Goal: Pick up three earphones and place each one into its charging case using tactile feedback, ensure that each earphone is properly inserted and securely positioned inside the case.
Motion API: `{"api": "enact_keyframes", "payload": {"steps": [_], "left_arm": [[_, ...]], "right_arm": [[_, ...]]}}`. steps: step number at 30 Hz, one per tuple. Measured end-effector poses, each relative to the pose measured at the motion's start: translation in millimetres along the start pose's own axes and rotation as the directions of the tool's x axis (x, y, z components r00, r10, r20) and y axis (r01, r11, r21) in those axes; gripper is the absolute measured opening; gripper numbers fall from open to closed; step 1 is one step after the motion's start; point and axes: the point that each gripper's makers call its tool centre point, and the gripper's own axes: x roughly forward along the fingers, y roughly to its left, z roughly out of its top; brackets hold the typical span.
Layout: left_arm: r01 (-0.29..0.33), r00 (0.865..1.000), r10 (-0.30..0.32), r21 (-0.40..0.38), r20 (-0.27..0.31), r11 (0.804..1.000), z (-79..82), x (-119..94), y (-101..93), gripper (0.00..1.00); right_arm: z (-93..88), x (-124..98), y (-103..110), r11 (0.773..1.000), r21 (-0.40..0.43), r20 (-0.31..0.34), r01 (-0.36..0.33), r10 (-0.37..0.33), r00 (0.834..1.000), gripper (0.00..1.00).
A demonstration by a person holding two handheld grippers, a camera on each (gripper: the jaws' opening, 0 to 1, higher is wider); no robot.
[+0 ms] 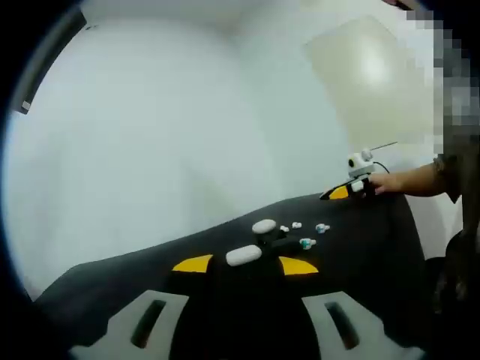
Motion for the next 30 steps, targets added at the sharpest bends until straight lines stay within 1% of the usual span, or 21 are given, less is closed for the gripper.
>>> {"api": "enact_keyframes", "payload": {"steps": [15,30], "left_arm": [[-0.003,1.0,0.004,0.011,-0.025,1.0,-4.7,2.7,0.4,0.3],[-0.001,1.0,0.001,-0.006,-0.022,1.0,-5.1,2.4,2.5,0.3]], "right_arm": [[-0.1,1.2,3.0,1.0,-0.01,-0.001,-0.013,0.013,1.0,0.32],[-1.6,2.3,4.4,1.0,-0.022,-0.009,-0.013,0.013,1.0,0.32]]}}
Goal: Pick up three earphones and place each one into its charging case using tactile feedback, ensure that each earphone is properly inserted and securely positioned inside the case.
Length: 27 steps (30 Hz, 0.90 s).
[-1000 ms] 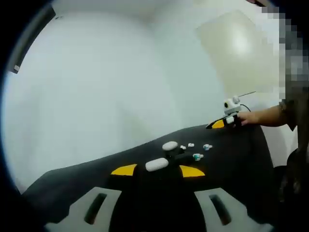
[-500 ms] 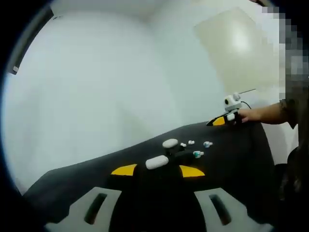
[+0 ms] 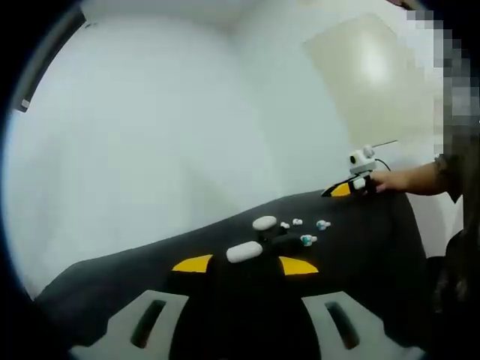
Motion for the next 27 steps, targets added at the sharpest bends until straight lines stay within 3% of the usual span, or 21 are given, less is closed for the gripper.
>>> {"api": "enact_keyframes", "payload": {"steps": [12,16,19,23,27], "left_arm": [[-0.005,1.0,0.005,-0.013,-0.026,1.0,-5.4,2,2.0,0.3],[-0.016,0.999,0.015,-0.018,-0.044,1.0,-8.8,4,3.8,0.3],[-0.016,0.998,0.015,-0.015,-0.064,1.0,-12.5,6,3.7,0.3],[-0.027,0.994,0.027,0.001,-0.104,1.0,-19.6,8,4.6,0.3],[-0.027,0.993,0.028,0.009,-0.11,1.0,-20.4,8,4.7,0.31]], "right_arm": [[-1.7,1,5,0.999,-0.028,-0.013,-0.017,0.017,1.0,0.32],[0.6,1,2,1.0,0.0,-0.004,-0.023,0.023,1.0,0.32],[10.6,2,-3,0.996,0.089,0.025,-0.006,0.004,1.0,0.32],[31.0,7,1,0.995,0.103,0.045,-0.005,0.0,0.999,0.3],[49.7,19,24,0.99,0.092,0.056,-0.108,0.103,0.993,0.3]]}}
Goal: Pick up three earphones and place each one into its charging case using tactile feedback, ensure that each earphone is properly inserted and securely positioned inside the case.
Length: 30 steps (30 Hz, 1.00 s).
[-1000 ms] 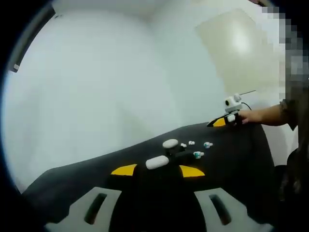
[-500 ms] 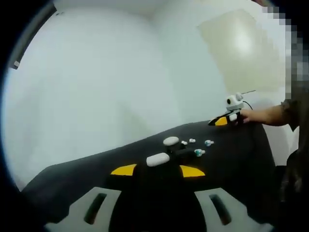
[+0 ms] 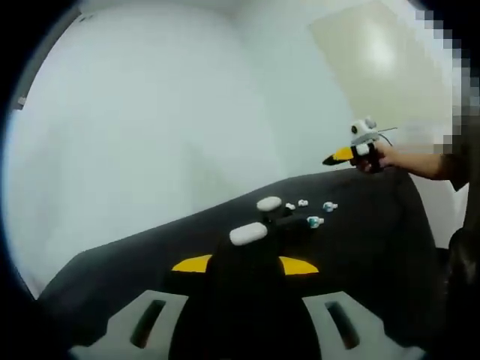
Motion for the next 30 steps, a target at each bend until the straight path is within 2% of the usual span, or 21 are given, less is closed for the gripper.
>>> {"api": "enact_keyframes", "payload": {"steps": [4,7,9,10,11,12,13,14,15,18,19,20,22,23,25,26,27,28,30], "left_arm": [[-0.004,1.0,0.004,-0.005,-0.009,1.0,-1.6,0,1.4,0.31],[-0.004,1.0,0.004,-0.003,-0.025,1.0,-4.0,1,1.0,0.3],[0.001,0.999,-0.001,0.004,-0.048,1.0,-7.5,2,-0.1,0.28],[0.01,0.998,-0.01,0.003,-0.056,1.0,-8.6,3,-1.0,0.27],[0.016,0.998,-0.016,-0.006,-0.065,1.0,-9.7,3,-1.0,0.24],[0.015,0.998,-0.016,-0.009,-0.066,1.0,-9.5,4,0.1,0.23],[0.012,0.998,-0.014,-0.02,-0.067,1.0,-9.3,4,2.3,0.22],[0.003,0.997,-0.006,-0.041,-0.071,0.999,-9.4,5,6.3,0.22],[-0.004,0.997,0.0,-0.052,-0.077,0.999,-9.8,6,9.3,0.23],[-0.011,0.995,0.002,-0.087,-0.097,0.996,-6.5,13,13.6,0.24],[0.017,0.995,-0.029,-0.127,-0.093,0.992,-1.4,17,8.0,0.24],[0.049,0.993,-0.068,-0.18,-0.1,0.982,2.2,22,2.3,0.24],[0.113,0.972,-0.172,-0.327,-0.158,0.938,0.8,32,-12.6,0.23],[0.141,0.961,-0.222,-0.393,-0.167,0.909,1.9,38,-20.5,0.23],[0.195,0.93,-0.325,-0.517,-0.173,0.834,5.3,48,-37.2,0.23],[0.208,0.921,-0.347,-0.531,-0.175,0.821,7.1,52,-40.8,0.22],[0.203,0.915,-0.351,-0.526,-0.199,0.826,7.5,57,-42.5,0.2],[0.19,0.913,-0.339,-0.499,-0.226,0.846,9.6,65,-41.5,0.17],[0.185,0.912,-0.337,-0.497,-0.236,0.848,15.1,77,-40.4,0.15]], "right_arm": [[11.8,20,2,0.998,-0.042,0.006,-0.038,0.038,0.999,0.3],[2.1,27,-13,0.998,-0.054,0.027,-0.022,0.023,0.999,0.3],[-8.3,26,-20,0.999,0.025,0.079,-0.023,0.021,0.997,0.3],[-24.7,24,-27,0.991,0.131,0.101,-0.029,0.016,0.995,0.3],[-45.0,22,-38,0.978,0.206,-0.069,0.041,-0.027,0.997,0.3],[-43.4,24,-42,0.987,0.152,-0.079,0.043,-0.031,0.996,0.3],[-37.0,25,-43,0.992,0.123,0.012,0.04,-0.042,0.999,0.3],[-32.9,27,-44,0.993,0.106,0.047,0.047,-0.052,0.998,0.29],[-42.1,24,-46,0.993,0.103,-0.027,0.065,-0.062,0.998,0.29],[-38.2,24,-43,0.992,0.112,0.004,0.049,-0.049,0.999,0.29],[-36.5,23,-43,0.992,0.116,0.014,0.04,-0.042,0.999,0.29],[-36.7,24,-42,0.992,0.119,0.013,0.037,-0.039,0.999,0.29],[-38.5,24,-40,0.995,0.096,0.007,0.036,-0.037,0.999,0.29],[-38.5,24,-40,0.995,0.091,0.005,0.037,-0.037,0.999,0.29],[-38.7,24,-38,0.996,0.083,0.002,0.033,-0.033,0.999,0.3],[-38.4,24,-37,0.996,0.079,0.002,0.031,-0.031,1.0,0.3],[-38.0,23,-36,0.997,0.075,0.004,0.028,-0.028,1.0,0.3],[-37.7,23,-36,0.997,0.075,0.006,0.026,-0.026,1.0,0.3],[-36.9,23,-37,0.997,0.077,0.01,0.026,-0.027,1.0,0.3]]}}
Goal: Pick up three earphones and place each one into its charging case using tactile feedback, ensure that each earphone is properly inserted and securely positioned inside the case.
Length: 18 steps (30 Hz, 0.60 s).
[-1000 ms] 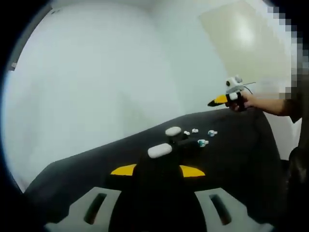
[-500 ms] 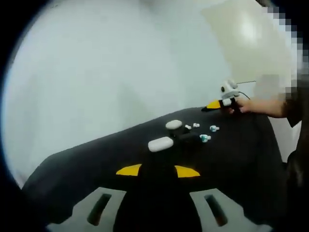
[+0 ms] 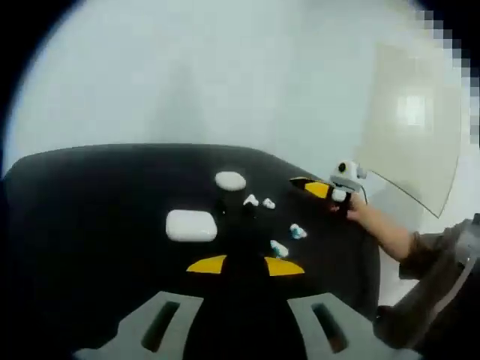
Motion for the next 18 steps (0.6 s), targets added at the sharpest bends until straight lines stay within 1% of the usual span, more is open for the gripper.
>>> {"api": "enact_keyframes", "payload": {"steps": [2,3,4,6,8,10,12,13,15,16,17,18], "left_arm": [[-0.006,1.0,0.006,-0.017,-0.009,1.0,6.2,8,3.6,0.18],[-0.008,1.0,0.007,-0.039,-0.027,0.999,5.9,11,5.4,0.21],[-0.008,0.999,0.007,-0.043,-0.039,0.999,5.9,15,6.8,0.23],[-0.02,0.997,0.016,-0.052,-0.072,0.998,3.4,22,9.3,0.23],[-0.027,0.995,0.022,-0.042,-0.098,0.999,1.7,28,9.1,0.22],[-0.017,0.993,0.011,-0.042,-0.12,0.999,-0.4,35,5.3,0.22],[-0.007,0.988,0.001,-0.037,-0.151,0.999,-6.3,41,1.0,0.22],[-0.003,0.989,-0.002,-0.038,-0.147,0.999,-5.5,43,-0.2,0.23],[-0.002,0.989,0.001,-0.01,-0.15,1.0,-4.2,43,-4.8,0.23],[-0.018,0.993,0.018,0.005,-0.119,1.0,4.9,41,-1.1,0.23],[-0.031,0.995,0.031,0.002,-0.09,1.0,11.7,39,2.0,0.22],[-0.054,0.996,0.054,0.006,-0.065,0.999,19.6,36,8.7,0.22]], "right_arm": [[1.4,-1,0,1.0,0.006,0.007,0.0,0.0,1.0,0.3],[2.1,-1,0,1.0,0.009,0.01,-0.002,0.002,1.0,0.3],[2.6,-1,0,1.0,0.01,0.013,-0.005,0.005,1.0,0.3],[3.0,-1,-1,1.0,0.013,0.014,-0.006,0.006,1.0,0.3],[3.9,0,-3,1.0,0.018,0.017,-0.006,0.005,1.0,0.3],[5.4,-1,-4,1.0,0.028,0.024,-0.004,0.003,1.0,0.3],[5.9,-1,-3,0.999,0.032,0.027,-0.004,0.003,1.0,0.3],[6.1,-1,-3,0.999,0.033,0.027,-0.004,0.003,1.0,0.3],[6.2,-1,-1,1.0,0.031,0.026,-0.005,0.005,1.0,0.3],[6.1,-1,0,1.0,0.028,0.025,-0.007,0.006,1.0,0.3],[5.6,-1,1,1.0,0.023,0.022,-0.008,0.007,1.0,0.3],[5.1,-1,2,1.0,0.016,0.018,-0.009,0.009,1.0,0.3]]}}
